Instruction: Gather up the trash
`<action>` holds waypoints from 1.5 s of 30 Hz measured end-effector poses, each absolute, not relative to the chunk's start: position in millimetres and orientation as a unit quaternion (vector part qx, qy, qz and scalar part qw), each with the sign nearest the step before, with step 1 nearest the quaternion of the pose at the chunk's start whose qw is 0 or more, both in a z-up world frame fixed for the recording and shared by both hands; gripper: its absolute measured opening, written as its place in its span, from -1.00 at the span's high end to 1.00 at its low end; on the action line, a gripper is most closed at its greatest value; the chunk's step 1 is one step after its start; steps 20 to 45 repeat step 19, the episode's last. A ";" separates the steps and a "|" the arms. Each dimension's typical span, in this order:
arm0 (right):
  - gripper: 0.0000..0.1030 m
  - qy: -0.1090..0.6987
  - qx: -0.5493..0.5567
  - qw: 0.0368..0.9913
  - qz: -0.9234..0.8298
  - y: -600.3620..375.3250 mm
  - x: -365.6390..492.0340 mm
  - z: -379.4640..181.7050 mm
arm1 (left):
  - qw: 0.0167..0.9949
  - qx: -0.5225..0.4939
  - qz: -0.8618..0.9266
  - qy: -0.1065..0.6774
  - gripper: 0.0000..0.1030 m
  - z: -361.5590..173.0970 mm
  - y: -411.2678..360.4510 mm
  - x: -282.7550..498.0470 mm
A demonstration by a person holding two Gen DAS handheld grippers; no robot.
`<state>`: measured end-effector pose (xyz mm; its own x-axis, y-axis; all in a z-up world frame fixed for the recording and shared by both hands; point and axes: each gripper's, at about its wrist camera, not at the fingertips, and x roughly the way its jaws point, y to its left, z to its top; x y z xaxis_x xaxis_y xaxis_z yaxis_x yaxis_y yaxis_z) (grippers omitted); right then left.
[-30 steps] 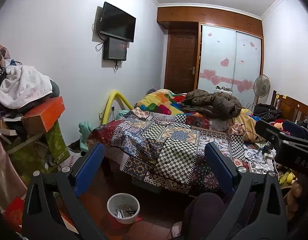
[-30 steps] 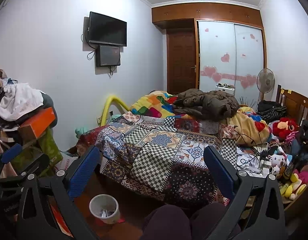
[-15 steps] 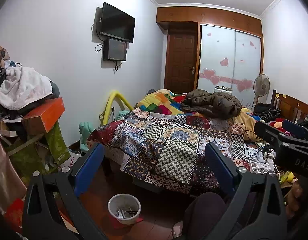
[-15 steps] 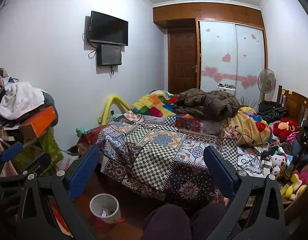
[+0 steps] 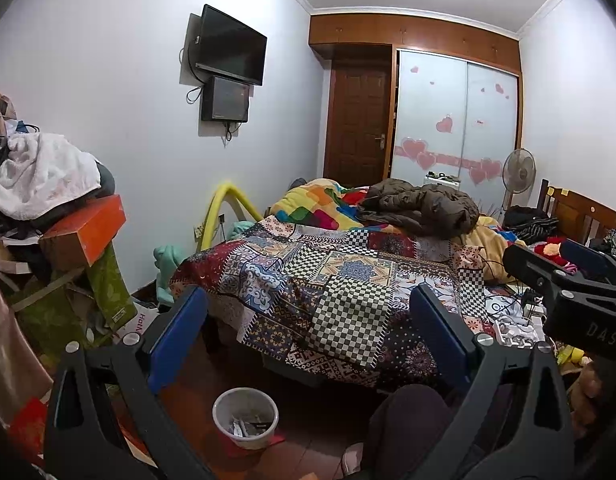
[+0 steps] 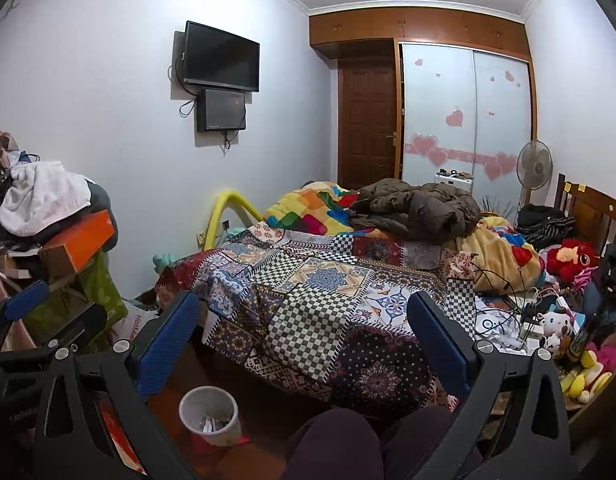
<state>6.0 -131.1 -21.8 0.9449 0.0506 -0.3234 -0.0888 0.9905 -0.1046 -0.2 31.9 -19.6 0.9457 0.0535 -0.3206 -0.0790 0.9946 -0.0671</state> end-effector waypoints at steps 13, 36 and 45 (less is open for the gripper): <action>-1.00 0.165 -0.059 0.984 0.038 -129.4 5.7 -22.9 | 0.986 -0.032 0.022 0.162 -0.97 -18.5 27.8 -0.3; -1.00 0.165 -0.059 0.984 0.039 -129.5 5.7 -23.3 | 0.986 -0.028 0.022 0.162 -0.97 -17.5 26.5 -0.6; -1.00 0.165 -0.059 0.984 0.039 -129.5 5.7 -23.3 | 0.986 -0.028 0.022 0.162 -0.97 -17.5 26.5 -0.6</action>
